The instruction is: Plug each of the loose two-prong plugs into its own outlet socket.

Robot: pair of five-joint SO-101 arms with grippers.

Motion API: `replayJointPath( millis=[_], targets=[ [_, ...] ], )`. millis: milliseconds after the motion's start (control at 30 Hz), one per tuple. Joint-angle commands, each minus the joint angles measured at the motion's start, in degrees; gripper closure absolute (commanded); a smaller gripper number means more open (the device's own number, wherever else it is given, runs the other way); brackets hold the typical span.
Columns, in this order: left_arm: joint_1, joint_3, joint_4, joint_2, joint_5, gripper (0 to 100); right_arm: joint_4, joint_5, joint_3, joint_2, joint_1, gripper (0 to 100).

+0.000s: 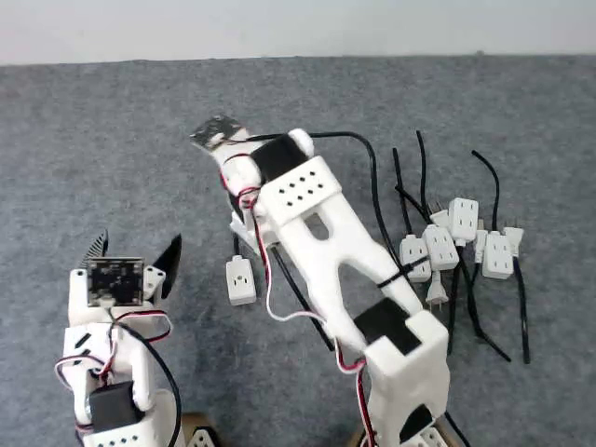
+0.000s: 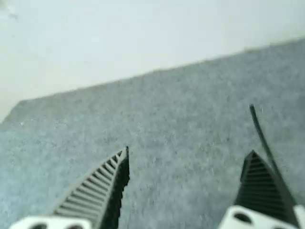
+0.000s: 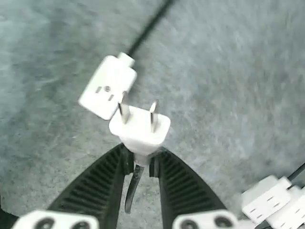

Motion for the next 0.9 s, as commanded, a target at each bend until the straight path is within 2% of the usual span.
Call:
replayJointPath(
  millis=[0, 100, 267, 467, 867],
  targets=[
    [5.01, -8.31, -1.76, -0.97, 2.81, 64, 2.51, 1.58, 1.41, -6.9, -2.51, 99.1],
    [9.85, -11.12, -1.58, -0.97, 3.52, 64, 2.51, 2.99, 2.99, -10.42, -3.91, 99.1],
    [15.21, -18.07, 3.34, -0.97, 4.04, 64, 2.51, 3.25, 6.77, -15.69, -6.11, 99.1],
    [15.82, -20.79, 4.48, -0.97, 4.84, 64, 2.59, 3.25, 9.58, -20.09, -7.6, 99.1],
    [15.56, -15.69, 4.31, -0.97, 4.75, 65, 2.59, 3.16, 12.75, -25.71, -9.1, 99.1]
  ],
)
